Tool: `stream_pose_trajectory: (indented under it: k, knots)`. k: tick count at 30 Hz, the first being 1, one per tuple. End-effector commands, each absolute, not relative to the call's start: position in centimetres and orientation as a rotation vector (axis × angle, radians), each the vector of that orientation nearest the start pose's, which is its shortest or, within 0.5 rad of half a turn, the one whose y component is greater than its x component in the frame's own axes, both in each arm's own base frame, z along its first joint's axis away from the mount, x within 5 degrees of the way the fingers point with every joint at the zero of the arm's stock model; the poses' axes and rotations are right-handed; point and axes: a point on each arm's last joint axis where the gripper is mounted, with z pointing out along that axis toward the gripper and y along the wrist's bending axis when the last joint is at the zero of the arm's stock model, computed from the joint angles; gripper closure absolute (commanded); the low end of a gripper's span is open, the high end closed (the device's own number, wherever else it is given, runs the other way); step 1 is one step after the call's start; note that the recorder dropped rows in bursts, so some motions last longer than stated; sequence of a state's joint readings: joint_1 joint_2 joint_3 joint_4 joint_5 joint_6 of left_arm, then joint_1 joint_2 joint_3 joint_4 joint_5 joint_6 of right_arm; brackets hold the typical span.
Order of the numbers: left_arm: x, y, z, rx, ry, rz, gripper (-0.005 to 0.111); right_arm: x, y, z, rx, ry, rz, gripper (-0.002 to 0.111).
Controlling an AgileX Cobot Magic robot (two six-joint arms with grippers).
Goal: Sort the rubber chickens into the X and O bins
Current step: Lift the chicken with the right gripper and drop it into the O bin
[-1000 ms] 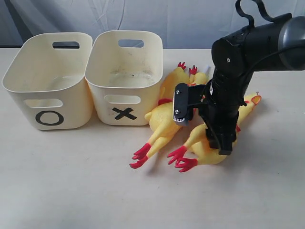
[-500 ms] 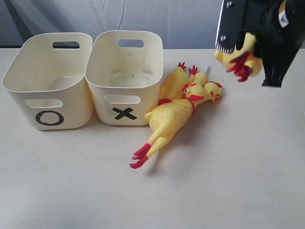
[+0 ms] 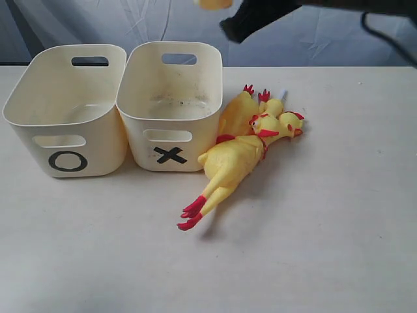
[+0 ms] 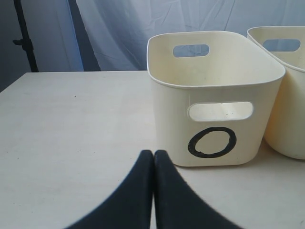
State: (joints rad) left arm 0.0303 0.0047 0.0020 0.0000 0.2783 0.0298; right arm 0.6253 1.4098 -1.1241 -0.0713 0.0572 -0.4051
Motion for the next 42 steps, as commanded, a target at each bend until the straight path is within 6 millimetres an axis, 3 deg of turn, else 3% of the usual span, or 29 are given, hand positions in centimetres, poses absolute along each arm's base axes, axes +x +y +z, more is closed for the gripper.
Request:
stream_pose_trajectory:
  k: [1,9,15,22,28,34,42]
  knots:
    - [5.5,0.1,18.9,-0.003,1.753,0.032,0.107,26.4,24.1,34.9,-1.035,1.410,0.164,0.109]
    - [5.5,0.1,18.9,-0.003,1.753,0.032,0.107,26.9,32.0,34.8,-1.059,1.344,0.315,0.109]
    - [5.5,0.1,18.9,-0.003,1.753,0.032,0.107,27.4,36.0,34.8,-1.057,1.304,0.374,0.109]
    - [5.5,0.1,18.9,-0.003,1.753,0.032,0.107,27.4,38.5,34.0,-0.994,1.290,0.479,0.109]
    - [5.5,0.1,18.9,-0.003,1.753,0.032,0.107,28.1,39.9,32.1,-0.809,1.288,0.697,0.109]
    - [5.5,0.1,18.9,-0.003,1.753,0.032,0.107,27.6,41.6,29.9,-0.751,1.195,0.979,0.109]
    - [5.5,0.1,18.9,-0.003,1.753,0.032,0.107,28.5,42.2,26.7,-0.810,1.322,0.898,0.108]
